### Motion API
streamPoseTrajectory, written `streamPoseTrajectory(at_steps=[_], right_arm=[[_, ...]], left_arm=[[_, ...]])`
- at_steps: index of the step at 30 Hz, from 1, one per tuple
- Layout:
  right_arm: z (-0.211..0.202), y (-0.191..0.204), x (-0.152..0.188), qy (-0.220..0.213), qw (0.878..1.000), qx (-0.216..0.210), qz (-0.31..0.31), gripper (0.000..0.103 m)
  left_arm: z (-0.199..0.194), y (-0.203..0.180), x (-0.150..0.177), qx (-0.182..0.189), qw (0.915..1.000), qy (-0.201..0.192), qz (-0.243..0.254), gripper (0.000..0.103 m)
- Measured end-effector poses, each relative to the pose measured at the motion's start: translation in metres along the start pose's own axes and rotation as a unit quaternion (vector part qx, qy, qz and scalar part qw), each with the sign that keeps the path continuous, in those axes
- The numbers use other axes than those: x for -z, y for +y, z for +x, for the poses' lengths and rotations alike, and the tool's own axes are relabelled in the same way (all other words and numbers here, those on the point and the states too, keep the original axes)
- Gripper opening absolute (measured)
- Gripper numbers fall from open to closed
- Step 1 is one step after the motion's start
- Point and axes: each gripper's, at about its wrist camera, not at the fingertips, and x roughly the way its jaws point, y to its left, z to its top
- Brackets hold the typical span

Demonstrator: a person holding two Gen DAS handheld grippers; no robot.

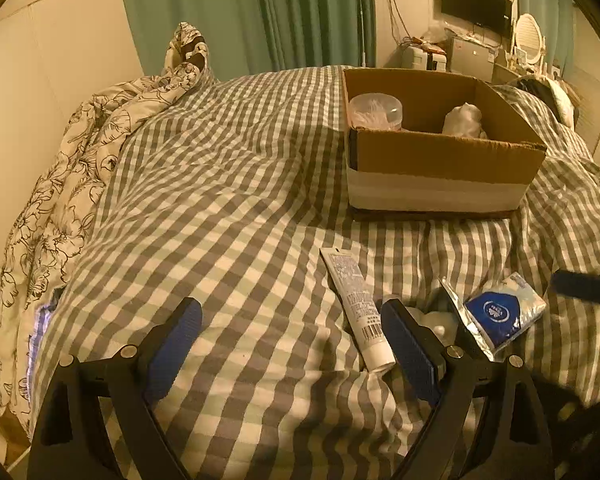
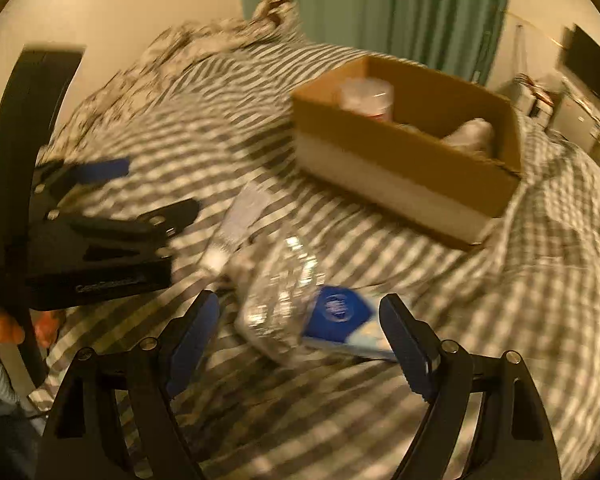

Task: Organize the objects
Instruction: 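Grasp the white figurine with the left gripper while the right grasps the foil packet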

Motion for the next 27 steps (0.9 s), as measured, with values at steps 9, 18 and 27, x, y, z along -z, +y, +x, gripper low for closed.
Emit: streamPoseTrajectory(at_steps=[9,18,27], right_arm=[[0.034,0.013,0.008,0.063,0.997,0.015,-0.031,0.022],[-0.031,-0.024,-0.006,-0.041,0.998,0.013,0.037,0.006],[-0.059,-0.065,-0.008,-0.082,0.992,0.03,0.093,0.006]], left_arm=[[0.002,0.002,0.005,0.005,1.0,0.001,0.003,0.094],[-0.002,-0.011,0.007,0.04,0.9991,0.01,0.007,0.094],[0.017,-0.064,0.012,0.102,0.9925,0.039,0.055,0.084]])
